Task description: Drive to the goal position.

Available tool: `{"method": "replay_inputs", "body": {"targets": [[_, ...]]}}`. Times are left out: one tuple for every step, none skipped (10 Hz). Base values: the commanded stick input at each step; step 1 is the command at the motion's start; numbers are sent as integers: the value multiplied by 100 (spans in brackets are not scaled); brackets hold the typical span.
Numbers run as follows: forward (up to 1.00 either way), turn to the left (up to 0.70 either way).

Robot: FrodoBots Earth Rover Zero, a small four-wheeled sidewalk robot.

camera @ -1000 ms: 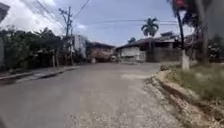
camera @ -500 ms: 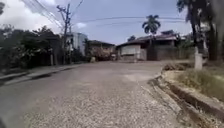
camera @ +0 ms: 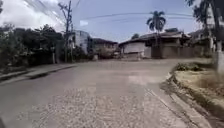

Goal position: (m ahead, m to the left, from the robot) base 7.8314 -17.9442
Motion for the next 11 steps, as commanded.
{"method": "replay_inputs", "body": {"targets": [[100,-2],[100,-3],[100,-3],[100,-2],[100,-1],[100,0],[100,-1],[100,-5],[100,-20],[100,-40],[100,-40]]}}
